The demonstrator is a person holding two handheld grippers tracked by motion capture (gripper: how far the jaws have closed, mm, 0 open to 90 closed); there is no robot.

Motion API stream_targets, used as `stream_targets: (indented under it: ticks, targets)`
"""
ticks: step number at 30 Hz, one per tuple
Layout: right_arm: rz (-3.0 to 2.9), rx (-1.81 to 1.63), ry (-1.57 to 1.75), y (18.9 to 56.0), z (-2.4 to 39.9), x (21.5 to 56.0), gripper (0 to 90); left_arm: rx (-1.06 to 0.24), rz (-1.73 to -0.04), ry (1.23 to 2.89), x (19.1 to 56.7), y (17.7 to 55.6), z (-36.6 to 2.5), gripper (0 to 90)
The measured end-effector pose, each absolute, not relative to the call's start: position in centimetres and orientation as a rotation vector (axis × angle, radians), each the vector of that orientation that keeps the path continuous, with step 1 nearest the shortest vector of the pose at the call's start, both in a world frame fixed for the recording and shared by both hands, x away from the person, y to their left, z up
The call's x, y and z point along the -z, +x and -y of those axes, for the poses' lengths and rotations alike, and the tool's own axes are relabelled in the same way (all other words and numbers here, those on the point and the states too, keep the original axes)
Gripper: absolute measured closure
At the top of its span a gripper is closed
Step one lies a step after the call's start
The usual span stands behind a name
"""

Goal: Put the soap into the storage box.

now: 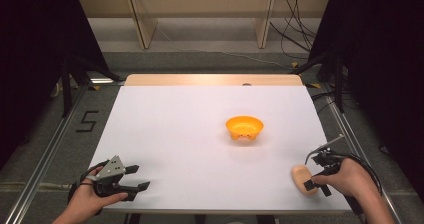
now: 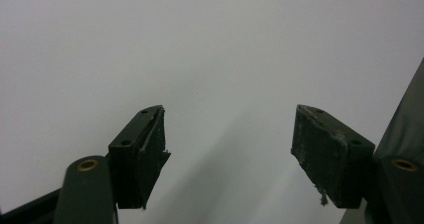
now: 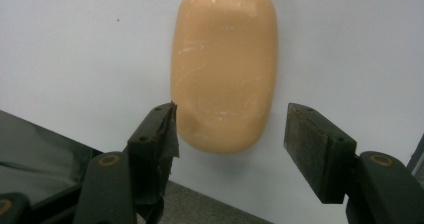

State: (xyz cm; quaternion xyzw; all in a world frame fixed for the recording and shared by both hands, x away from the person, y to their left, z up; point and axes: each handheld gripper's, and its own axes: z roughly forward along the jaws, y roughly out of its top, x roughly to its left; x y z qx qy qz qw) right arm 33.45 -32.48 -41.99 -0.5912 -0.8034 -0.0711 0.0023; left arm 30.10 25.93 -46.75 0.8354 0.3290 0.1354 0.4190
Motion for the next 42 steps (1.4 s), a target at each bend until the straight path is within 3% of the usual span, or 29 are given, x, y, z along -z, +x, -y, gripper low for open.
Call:
stream_targets:
  ticks: [42]
  targets:
    - [2.556, 0.126, -1.799, 36.7, 30.4, 44.1, 31.7, -0.364, -0.787, 2.128, 46.7, 30.4, -26.2, 29.3]
